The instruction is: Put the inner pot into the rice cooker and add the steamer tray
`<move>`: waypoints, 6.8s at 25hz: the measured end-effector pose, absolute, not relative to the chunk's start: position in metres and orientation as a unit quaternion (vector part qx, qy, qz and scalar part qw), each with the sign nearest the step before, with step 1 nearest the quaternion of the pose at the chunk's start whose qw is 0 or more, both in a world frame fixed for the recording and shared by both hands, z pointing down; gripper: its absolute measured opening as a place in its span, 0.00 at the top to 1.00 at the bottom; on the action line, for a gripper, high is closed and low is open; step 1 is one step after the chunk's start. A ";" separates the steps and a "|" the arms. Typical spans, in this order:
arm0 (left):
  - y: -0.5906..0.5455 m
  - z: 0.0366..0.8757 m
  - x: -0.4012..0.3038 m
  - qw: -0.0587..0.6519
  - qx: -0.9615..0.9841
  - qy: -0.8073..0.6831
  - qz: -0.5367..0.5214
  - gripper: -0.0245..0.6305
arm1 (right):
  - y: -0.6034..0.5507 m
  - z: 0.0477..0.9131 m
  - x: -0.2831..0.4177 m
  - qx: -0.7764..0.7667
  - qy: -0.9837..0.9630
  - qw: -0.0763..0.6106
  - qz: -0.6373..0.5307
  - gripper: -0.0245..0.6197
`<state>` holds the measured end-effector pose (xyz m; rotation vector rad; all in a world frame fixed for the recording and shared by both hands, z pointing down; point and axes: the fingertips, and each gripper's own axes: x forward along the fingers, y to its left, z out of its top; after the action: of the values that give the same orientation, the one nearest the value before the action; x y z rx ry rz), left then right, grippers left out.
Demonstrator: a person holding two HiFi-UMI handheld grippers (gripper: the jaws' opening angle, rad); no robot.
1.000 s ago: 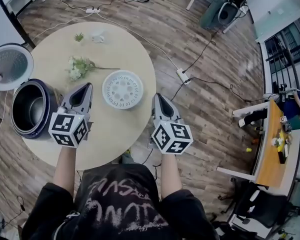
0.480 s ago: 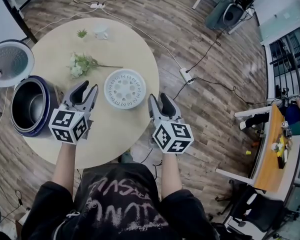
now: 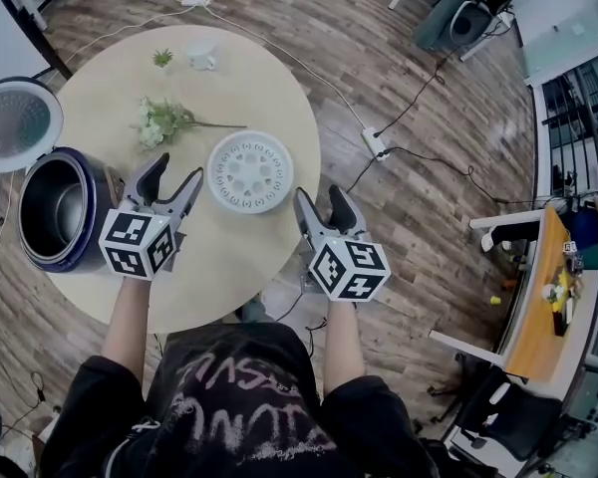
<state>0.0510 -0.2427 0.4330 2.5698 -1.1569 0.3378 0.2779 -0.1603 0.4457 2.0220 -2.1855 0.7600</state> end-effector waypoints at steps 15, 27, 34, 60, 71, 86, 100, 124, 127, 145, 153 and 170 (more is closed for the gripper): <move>-0.282 0.503 0.073 0.175 0.881 -0.402 0.179 0.53 | -0.201 0.512 0.291 0.647 -0.696 0.084 0.299 0.51; -0.305 0.603 0.082 0.234 0.855 -0.403 0.229 0.53 | -0.224 0.604 0.296 0.635 -0.675 0.122 0.356 0.54; -0.309 0.644 0.081 0.256 0.841 -0.402 0.255 0.54 | -0.237 0.645 0.288 0.620 -0.671 0.139 0.383 0.55; -0.296 0.662 0.086 0.281 0.828 -0.414 0.250 0.82 | -0.230 0.669 0.282 0.616 -0.657 0.144 0.410 0.83; -0.291 0.603 0.071 0.258 0.837 -0.440 0.199 0.84 | -0.229 0.606 0.270 0.624 -0.680 0.097 0.373 0.85; -0.277 0.492 0.002 0.192 0.829 -0.509 0.128 0.85 | -0.241 0.512 0.208 0.586 -0.746 0.064 0.311 0.85; -0.254 0.406 -0.114 0.132 0.786 -0.600 0.068 0.85 | -0.264 0.436 0.095 0.504 -0.824 0.048 0.256 0.85; -0.171 0.402 -0.363 0.137 0.644 -0.753 0.018 0.85 | -0.271 0.419 -0.181 0.312 -0.921 0.122 0.197 0.84; -0.172 0.409 -0.370 0.146 0.641 -0.753 0.018 0.84 | -0.273 0.425 -0.188 0.312 -0.920 0.132 0.197 0.84; -0.184 0.445 -0.372 0.185 0.645 -0.741 0.039 0.82 | -0.285 0.453 -0.191 0.328 -0.906 0.172 0.205 0.84; -0.191 0.456 -0.373 0.189 0.644 -0.740 0.054 0.80 | -0.290 0.467 -0.193 0.338 -0.900 0.192 0.196 0.81; -0.194 0.471 -0.378 0.197 0.635 -0.744 0.069 0.80 | -0.292 0.478 -0.193 0.340 -0.894 0.237 0.170 0.74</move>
<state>-0.3778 -0.1938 0.4707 1.7787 -2.0831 0.1923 -0.1934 -0.2920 0.4776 0.9333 -2.4507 0.4651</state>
